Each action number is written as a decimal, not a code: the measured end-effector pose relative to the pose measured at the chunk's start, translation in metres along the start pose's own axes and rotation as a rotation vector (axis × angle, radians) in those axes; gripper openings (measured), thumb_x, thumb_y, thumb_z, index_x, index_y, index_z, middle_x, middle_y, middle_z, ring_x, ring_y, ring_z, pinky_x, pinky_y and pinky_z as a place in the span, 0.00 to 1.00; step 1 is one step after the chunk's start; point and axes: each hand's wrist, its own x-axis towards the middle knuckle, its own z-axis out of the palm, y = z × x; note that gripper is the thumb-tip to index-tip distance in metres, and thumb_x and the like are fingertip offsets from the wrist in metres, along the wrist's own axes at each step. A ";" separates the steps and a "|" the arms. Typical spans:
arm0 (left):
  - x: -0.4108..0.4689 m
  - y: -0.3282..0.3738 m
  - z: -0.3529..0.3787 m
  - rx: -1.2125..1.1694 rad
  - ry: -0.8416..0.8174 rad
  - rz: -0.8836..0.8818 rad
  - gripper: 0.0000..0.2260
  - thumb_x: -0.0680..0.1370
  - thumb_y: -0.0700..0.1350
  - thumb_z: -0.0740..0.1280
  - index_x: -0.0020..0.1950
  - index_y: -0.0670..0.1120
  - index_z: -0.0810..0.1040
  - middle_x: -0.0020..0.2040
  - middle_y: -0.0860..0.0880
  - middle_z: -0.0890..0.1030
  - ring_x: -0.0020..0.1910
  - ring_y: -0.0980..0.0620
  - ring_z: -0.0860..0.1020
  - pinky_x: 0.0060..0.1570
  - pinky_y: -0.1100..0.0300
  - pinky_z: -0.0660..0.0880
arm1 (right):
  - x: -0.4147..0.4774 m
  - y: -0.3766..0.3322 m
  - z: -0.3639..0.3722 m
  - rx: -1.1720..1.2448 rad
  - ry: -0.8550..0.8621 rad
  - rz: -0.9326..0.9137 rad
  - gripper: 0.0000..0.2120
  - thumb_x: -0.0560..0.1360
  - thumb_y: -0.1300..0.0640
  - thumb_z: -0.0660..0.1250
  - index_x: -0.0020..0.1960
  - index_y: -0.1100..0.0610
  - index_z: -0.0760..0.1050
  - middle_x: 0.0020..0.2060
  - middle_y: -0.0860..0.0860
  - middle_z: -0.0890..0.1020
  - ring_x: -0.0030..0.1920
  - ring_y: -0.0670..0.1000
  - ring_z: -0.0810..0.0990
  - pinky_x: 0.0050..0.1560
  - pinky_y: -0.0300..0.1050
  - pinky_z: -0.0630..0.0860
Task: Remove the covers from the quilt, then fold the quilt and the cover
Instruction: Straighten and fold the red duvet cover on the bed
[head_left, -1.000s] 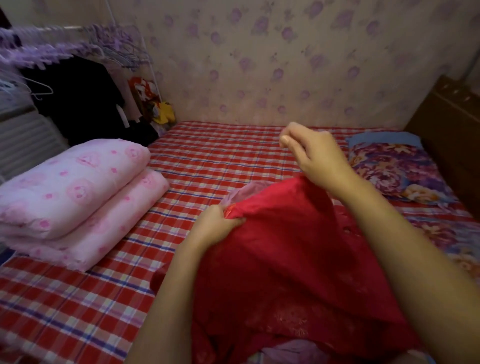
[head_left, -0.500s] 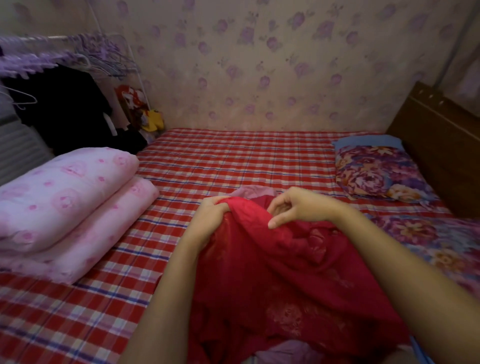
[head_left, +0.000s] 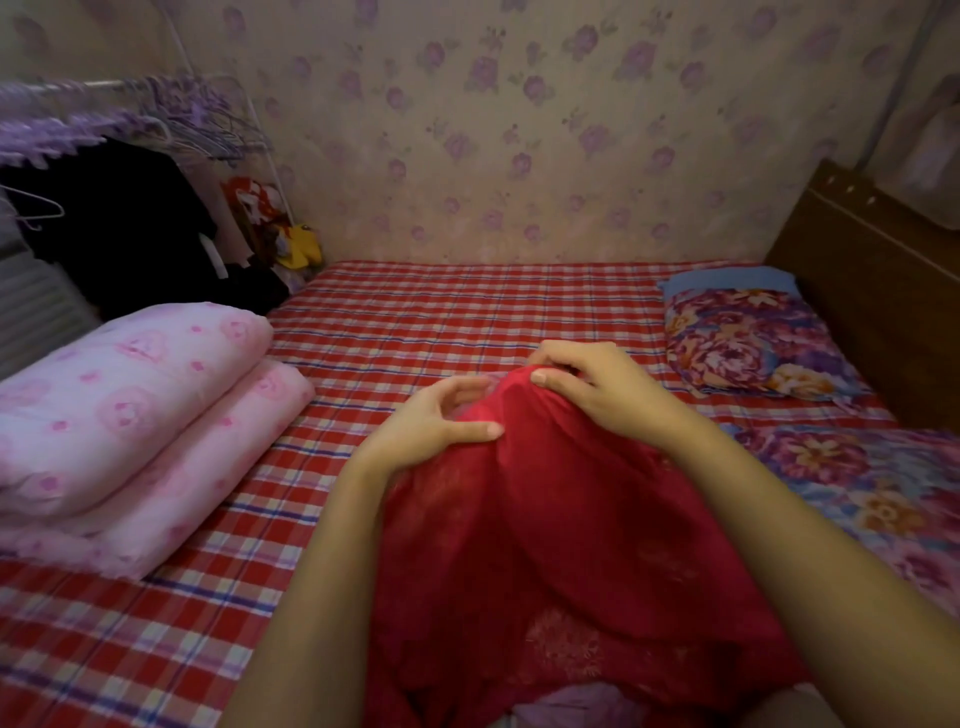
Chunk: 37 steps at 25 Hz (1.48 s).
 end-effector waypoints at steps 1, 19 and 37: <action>0.001 0.008 0.008 -0.028 -0.053 0.060 0.22 0.69 0.40 0.75 0.62 0.47 0.76 0.55 0.51 0.82 0.55 0.57 0.80 0.57 0.61 0.75 | 0.008 -0.006 0.001 -0.079 -0.029 -0.040 0.06 0.78 0.54 0.61 0.48 0.50 0.77 0.43 0.42 0.81 0.46 0.40 0.78 0.48 0.35 0.70; 0.016 -0.016 0.039 -0.707 0.372 -0.070 0.06 0.71 0.31 0.58 0.41 0.37 0.74 0.41 0.38 0.73 0.40 0.43 0.72 0.41 0.54 0.69 | -0.044 0.017 0.060 0.383 0.250 0.252 0.10 0.64 0.60 0.78 0.44 0.55 0.80 0.36 0.47 0.80 0.38 0.43 0.77 0.45 0.34 0.74; 0.005 -0.034 0.043 -0.372 0.094 0.150 0.10 0.81 0.38 0.58 0.51 0.42 0.79 0.47 0.44 0.84 0.48 0.51 0.82 0.54 0.60 0.78 | -0.052 0.032 0.065 0.069 -0.178 0.391 0.06 0.75 0.59 0.66 0.42 0.55 0.81 0.34 0.44 0.78 0.34 0.42 0.75 0.41 0.37 0.70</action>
